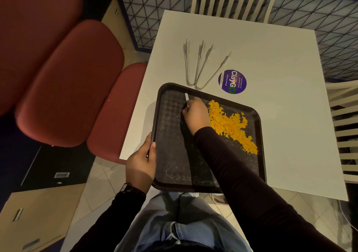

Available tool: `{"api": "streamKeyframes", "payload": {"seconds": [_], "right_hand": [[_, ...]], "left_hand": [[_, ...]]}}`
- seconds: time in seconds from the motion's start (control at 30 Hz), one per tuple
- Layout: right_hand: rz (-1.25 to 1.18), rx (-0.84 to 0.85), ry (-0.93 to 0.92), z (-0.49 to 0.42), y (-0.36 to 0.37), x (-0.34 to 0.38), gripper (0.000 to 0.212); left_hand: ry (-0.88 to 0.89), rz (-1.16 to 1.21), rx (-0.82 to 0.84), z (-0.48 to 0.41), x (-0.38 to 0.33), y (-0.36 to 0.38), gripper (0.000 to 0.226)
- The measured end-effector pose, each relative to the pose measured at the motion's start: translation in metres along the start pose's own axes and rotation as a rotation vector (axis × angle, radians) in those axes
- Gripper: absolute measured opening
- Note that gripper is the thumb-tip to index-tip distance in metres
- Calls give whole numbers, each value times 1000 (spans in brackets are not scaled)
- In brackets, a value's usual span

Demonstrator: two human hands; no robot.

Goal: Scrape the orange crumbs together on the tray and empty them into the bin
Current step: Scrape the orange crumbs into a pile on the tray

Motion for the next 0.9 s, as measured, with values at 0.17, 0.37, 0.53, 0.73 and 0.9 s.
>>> {"api": "streamKeyframes", "payload": {"seconds": [0.17, 0.37, 0.53, 0.73, 0.9], "right_hand": [[-53, -79, 256, 1, -22, -54, 17], [-193, -98, 121, 21, -32, -25, 13], [-178, 166, -107, 71, 17, 32, 20], [-53, 164, -214, 87, 24, 33, 31], [-30, 47, -65, 62, -5, -4, 25]], "left_hand": [[-29, -11, 20, 1, 2, 1, 39], [-49, 37, 56, 0, 1, 2, 40], [-28, 56, 34, 1, -1, -1, 38], [27, 2, -21, 3, -6, -4, 36], [1, 10, -10, 4, -4, -3, 37]]}}
Point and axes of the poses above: each hand's wrist, its own z-axis away from the middle knuckle, its own y-axis out of the palm, x = y × z, the point moved 8 cm from there along -z, towards the middle knuckle, and after that the axes turned 15 degrees about -z, right-handed, at the moved point
